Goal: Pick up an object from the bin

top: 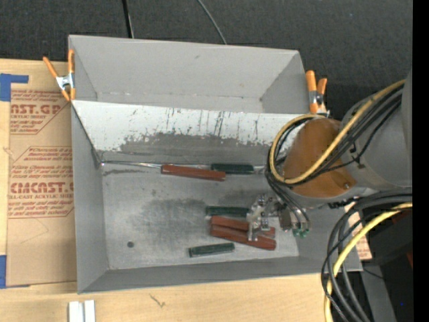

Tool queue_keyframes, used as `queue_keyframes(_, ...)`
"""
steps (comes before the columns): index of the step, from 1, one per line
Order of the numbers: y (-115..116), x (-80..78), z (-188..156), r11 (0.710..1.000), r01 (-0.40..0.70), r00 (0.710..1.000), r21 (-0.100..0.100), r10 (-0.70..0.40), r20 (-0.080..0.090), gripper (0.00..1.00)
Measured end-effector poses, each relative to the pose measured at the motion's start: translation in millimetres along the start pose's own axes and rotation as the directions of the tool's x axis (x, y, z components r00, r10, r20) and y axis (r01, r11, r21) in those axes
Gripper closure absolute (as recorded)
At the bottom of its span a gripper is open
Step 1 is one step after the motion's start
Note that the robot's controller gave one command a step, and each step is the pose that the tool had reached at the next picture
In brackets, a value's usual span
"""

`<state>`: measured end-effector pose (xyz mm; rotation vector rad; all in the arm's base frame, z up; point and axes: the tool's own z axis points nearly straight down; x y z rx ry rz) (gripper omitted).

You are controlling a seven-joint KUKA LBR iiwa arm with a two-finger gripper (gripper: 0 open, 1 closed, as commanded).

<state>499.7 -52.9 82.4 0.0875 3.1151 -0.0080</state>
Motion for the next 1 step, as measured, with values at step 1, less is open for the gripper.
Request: queue_keyframes(1, -31.3, -3.1, -199.0, 1.000, 0.017, 0.999, -0.006, -0.017, -0.027, 1.00)
